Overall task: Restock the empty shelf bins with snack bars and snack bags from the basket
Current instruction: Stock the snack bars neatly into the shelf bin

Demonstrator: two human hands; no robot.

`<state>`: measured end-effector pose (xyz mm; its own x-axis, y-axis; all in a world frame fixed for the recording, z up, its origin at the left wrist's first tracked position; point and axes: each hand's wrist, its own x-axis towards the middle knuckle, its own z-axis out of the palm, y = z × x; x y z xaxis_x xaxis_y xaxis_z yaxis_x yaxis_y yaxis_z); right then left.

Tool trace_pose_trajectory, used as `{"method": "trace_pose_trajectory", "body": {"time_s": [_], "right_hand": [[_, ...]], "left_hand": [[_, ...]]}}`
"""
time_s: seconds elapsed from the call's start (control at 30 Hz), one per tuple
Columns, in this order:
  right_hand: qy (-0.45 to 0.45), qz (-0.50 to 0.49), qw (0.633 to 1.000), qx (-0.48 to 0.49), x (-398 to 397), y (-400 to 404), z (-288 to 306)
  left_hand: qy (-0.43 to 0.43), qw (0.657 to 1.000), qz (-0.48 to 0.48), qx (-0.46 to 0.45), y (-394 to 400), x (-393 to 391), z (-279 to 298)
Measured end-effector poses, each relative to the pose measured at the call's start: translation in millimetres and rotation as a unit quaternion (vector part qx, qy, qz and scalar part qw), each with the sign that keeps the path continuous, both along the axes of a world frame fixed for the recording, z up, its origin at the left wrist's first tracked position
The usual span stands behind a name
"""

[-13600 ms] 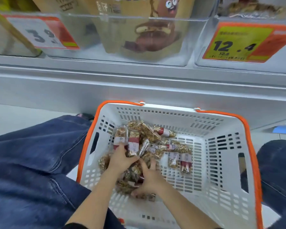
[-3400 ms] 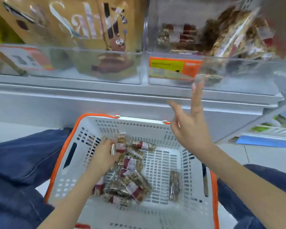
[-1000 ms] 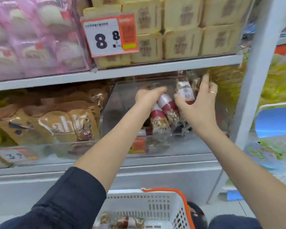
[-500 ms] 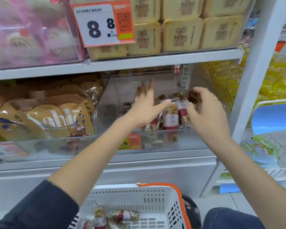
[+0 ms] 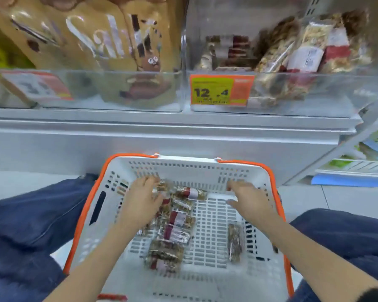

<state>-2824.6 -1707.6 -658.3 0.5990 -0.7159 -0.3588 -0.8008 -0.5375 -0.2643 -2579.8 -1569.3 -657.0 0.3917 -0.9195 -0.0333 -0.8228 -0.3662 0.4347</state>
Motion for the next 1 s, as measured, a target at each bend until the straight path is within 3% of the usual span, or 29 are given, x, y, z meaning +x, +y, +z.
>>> {"method": "trace_pose_trajectory", "body": {"time_s": [0.1, 0.23, 0.37, 0.47, 0.57, 0.63, 0.73, 0.8, 1.0], "right_hand": [[0.033, -0.088, 0.988, 0.119, -14, 19, -58], [-0.023, -0.253, 0.922, 0.292, -24, 45, -128], [-0.034, -0.313, 0.909, 0.274, -12, 67, -143], [-0.046, -0.365, 0.895, 0.251, -5, 70, -153], [-0.055, -0.415, 0.859, 0.295, 14, 69, -158], [-0.075, -0.412, 0.847, 0.328, 37, 72, -161], [-0.08, -0.356, 0.858, 0.361, 77, 86, -160], [-0.089, -0.371, 0.854, 0.353, 92, 95, -162], [-0.093, -0.363, 0.849, 0.371, 103, 104, -163]], "left_hand": [[0.113, 0.972, 0.14, 0.153, 30, 14, -46], [0.192, 0.924, 0.227, 0.242, 44, 18, -89], [0.302, 0.875, 0.29, 0.243, 41, 21, -129], [0.26, 0.886, 0.282, 0.259, 30, 26, -145], [0.179, 0.907, 0.19, 0.33, 23, 23, -155], [0.191, 0.904, 0.203, 0.324, 20, 21, -156], [0.239, 0.892, 0.268, 0.274, 18, 31, -160], [0.304, 0.872, 0.294, 0.247, 18, 44, -162], [0.45, 0.798, 0.242, 0.319, 20, 38, -150]]}}
